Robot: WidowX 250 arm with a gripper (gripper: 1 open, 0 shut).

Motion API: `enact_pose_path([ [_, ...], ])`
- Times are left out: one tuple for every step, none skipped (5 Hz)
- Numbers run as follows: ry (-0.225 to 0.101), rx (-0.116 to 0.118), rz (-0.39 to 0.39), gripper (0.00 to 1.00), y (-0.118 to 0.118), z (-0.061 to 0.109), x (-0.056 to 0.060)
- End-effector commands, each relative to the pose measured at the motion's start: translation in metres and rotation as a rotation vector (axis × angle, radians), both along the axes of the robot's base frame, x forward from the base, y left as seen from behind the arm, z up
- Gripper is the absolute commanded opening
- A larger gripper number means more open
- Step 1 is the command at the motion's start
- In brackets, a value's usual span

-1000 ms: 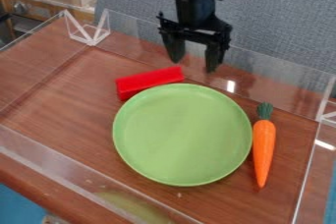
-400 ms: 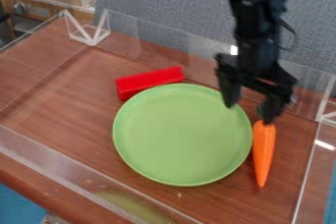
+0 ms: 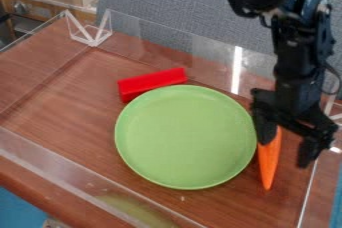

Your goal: Put the carrot on the right side

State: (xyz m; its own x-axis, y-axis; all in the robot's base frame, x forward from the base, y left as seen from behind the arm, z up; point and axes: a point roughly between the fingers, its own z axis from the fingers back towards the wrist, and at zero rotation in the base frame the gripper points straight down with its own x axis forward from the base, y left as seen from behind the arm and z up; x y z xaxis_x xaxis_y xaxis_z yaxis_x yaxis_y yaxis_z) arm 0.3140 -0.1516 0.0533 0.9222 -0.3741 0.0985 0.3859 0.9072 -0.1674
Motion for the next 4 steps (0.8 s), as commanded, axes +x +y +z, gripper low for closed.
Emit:
enact_pose_path([
  [0.003,0.0,0.004,1.0,0.001,-0.002,0.003],
  [0.023,0.004,0.01,0.0,0.0,-0.014,0.007],
  [0.03,-0.007,0.013,1.0,-0.002,-0.018,0.01],
  [0.042,-0.009,0.014,1.0,-0.003,-0.021,0.011],
])
